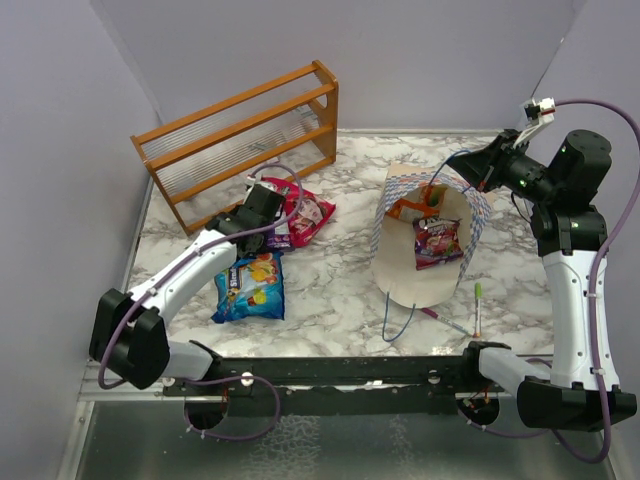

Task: Take the snacks out of the paper bag
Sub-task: Place the snack at the center of the board, then take out the snack from the paper bag.

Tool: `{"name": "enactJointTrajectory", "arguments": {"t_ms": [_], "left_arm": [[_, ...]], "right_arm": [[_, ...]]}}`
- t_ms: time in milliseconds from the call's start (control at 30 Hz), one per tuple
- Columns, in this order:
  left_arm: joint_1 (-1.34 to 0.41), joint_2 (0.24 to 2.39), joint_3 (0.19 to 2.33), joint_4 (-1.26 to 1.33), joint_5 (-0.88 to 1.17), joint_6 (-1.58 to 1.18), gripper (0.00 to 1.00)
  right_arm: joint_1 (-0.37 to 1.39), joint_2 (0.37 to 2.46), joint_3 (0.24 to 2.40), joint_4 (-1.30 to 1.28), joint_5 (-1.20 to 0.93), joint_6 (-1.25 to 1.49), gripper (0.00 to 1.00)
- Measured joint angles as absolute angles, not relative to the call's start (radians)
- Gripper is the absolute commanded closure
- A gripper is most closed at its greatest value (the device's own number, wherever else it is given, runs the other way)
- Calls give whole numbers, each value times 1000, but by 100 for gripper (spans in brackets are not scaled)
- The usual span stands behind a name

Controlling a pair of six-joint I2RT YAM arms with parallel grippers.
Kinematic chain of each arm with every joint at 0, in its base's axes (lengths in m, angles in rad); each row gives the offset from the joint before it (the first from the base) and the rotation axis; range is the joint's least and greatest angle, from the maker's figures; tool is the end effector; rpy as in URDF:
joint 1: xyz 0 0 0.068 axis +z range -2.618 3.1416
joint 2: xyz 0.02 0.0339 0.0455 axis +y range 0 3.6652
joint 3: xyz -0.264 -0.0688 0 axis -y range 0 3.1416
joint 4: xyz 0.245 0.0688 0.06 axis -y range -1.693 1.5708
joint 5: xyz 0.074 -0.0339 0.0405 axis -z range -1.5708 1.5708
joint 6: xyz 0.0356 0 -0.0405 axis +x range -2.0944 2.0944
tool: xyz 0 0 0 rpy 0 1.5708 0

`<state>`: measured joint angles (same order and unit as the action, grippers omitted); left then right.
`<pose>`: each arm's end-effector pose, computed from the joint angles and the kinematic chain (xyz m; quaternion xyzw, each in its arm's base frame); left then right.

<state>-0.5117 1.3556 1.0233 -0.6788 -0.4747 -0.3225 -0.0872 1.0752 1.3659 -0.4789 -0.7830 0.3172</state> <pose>0.2442 -0.1185 0.2587 0.0236 0.9361 0.0978 0.3370 0.2108 0.0068 0.4549 -0.0953 0.7465 0.3597 0.5517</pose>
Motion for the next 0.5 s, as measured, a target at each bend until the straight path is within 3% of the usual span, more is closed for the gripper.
{"name": "enactJointTrajectory", "arguments": {"t_ms": [200, 500], "left_arm": [[-511, 1282, 1105, -694, -336, -317, 48], [-569, 1061, 992, -433, 56, -577, 47]], "right_arm": [[-87, 1075, 1366, -479, -783, 317, 99], [-87, 1075, 1366, -479, -783, 318, 99]]}}
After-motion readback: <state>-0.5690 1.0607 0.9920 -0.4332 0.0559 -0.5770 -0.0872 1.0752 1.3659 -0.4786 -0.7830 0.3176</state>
